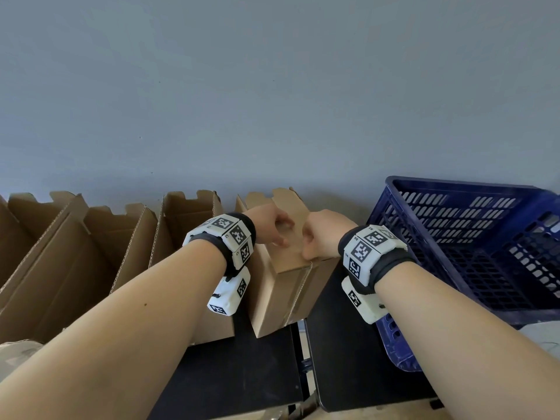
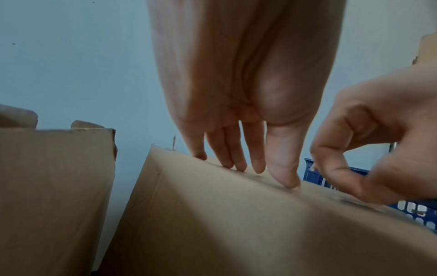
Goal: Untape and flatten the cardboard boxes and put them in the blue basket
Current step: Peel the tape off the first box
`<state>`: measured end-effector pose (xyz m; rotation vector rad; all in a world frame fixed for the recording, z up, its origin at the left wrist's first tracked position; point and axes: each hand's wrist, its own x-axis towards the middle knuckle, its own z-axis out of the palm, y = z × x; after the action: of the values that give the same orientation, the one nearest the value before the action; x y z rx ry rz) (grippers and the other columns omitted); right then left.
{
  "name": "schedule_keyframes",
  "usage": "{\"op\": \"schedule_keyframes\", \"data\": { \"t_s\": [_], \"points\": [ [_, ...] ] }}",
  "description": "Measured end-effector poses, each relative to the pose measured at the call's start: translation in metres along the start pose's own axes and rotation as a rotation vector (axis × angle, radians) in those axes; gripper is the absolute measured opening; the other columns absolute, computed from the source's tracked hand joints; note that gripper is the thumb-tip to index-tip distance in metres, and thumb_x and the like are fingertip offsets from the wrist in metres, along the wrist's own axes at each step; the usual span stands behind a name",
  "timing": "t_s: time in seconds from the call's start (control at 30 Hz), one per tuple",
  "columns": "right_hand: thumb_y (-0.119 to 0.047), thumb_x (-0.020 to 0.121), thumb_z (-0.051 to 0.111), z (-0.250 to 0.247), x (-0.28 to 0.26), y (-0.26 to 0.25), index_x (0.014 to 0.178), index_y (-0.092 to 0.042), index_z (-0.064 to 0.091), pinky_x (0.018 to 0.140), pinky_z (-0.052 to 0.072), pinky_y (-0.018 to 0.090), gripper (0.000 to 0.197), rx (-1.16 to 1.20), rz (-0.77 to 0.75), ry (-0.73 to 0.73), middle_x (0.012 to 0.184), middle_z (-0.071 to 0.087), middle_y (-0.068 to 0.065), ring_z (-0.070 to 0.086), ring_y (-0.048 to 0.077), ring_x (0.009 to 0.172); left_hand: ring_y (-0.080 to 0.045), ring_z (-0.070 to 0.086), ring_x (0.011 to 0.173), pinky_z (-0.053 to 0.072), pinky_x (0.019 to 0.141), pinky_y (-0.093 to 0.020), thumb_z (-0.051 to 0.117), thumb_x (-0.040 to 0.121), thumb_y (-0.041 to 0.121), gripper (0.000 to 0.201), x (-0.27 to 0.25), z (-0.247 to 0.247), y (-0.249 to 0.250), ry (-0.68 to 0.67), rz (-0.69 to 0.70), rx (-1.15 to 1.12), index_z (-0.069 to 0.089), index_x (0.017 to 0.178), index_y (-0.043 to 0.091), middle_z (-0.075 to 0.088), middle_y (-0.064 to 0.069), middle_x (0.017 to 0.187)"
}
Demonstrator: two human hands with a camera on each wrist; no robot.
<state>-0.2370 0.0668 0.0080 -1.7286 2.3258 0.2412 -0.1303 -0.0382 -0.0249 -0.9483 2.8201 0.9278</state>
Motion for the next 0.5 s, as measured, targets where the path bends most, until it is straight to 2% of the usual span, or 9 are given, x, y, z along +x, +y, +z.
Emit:
{"op": "schedule_keyframes", "data": {
  "t_s": [0.07, 0.13, 0.2, 0.27, 0.4, 0.5],
  "points": [
    [-0.022, 0.072, 0.067, -0.001, -0.004, 0.007, 0.078, -0.019, 0.065, 0.064, 0.047, 0.029, 0.007, 0.025, 0.013, 0.056, 0.085, 0.067, 0.003, 0.065, 0.025, 0.081, -0.014, 0.049, 0.123, 0.033, 0.102, -0.021, 0.07, 0.083, 0.02, 0.052, -0.001, -0.001, -0.001, 0.002, -0.001, 0.0, 0.053, 0.132, 0.017, 0.056, 0.001, 0.132],
    [-0.025, 0.078, 0.064, 0.0, -0.007, 0.015, 0.089, -0.026, 0.07, 0.073, 0.047, 0.029, 0.012, 0.027, 0.018, 0.127, 0.098, 0.069, -0.001, 0.064, 0.024, 0.09, -0.014, 0.049, 0.123, 0.034, 0.103, -0.022, 0.07, 0.083, 0.02, 0.053, -0.001, -0.002, -0.002, 0.004, -0.005, 0.001, 0.052, 0.133, 0.018, 0.056, 0.001, 0.133],
    [-0.025, 0.084, 0.059, 0.005, -0.01, 0.018, 0.1, -0.032, 0.072, 0.084, 0.048, 0.032, 0.022, 0.005, 0.008, 0.118, 0.105, 0.067, 0.0, 0.061, 0.025, 0.1, -0.014, 0.049, 0.124, 0.033, 0.104, -0.022, 0.07, 0.083, 0.02, 0.053, -0.002, -0.002, -0.002, 0.004, -0.011, 0.006, 0.052, 0.134, 0.018, 0.055, 0.001, 0.133],
    [-0.024, 0.087, 0.056, 0.01, -0.013, 0.015, 0.1, -0.036, 0.071, 0.09, 0.047, 0.037, 0.024, 0.027, 0.018, 0.102, 0.11, 0.062, 0.004, 0.057, 0.029, 0.105, -0.014, 0.048, 0.124, 0.033, 0.104, -0.022, 0.07, 0.083, 0.02, 0.053, -0.001, -0.001, -0.002, 0.008, -0.011, 0.003, 0.052, 0.133, 0.018, 0.055, 0.002, 0.134],
    [-0.021, 0.089, 0.054, 0.012, -0.018, 0.008, 0.101, -0.032, 0.071, 0.095, 0.044, 0.037, 0.024, 0.031, 0.017, 0.117, 0.114, 0.057, 0.006, 0.056, 0.03, 0.105, -0.014, 0.048, 0.125, 0.033, 0.105, -0.024, 0.07, 0.083, 0.021, 0.053, -0.002, 0.003, 0.001, 0.01, -0.008, 0.0, 0.052, 0.133, 0.02, 0.055, 0.002, 0.134],
    [-0.02, 0.087, 0.055, 0.012, -0.018, 0.005, 0.096, -0.025, 0.07, 0.091, 0.044, 0.036, 0.018, 0.011, 0.015, 0.15, 0.108, 0.063, 0.007, 0.055, 0.027, 0.106, -0.015, 0.048, 0.124, 0.033, 0.103, -0.023, 0.069, 0.084, 0.021, 0.053, -0.002, 0.004, 0.002, 0.012, -0.003, 0.0, 0.051, 0.134, 0.019, 0.054, 0.001, 0.134]
  ]
}}
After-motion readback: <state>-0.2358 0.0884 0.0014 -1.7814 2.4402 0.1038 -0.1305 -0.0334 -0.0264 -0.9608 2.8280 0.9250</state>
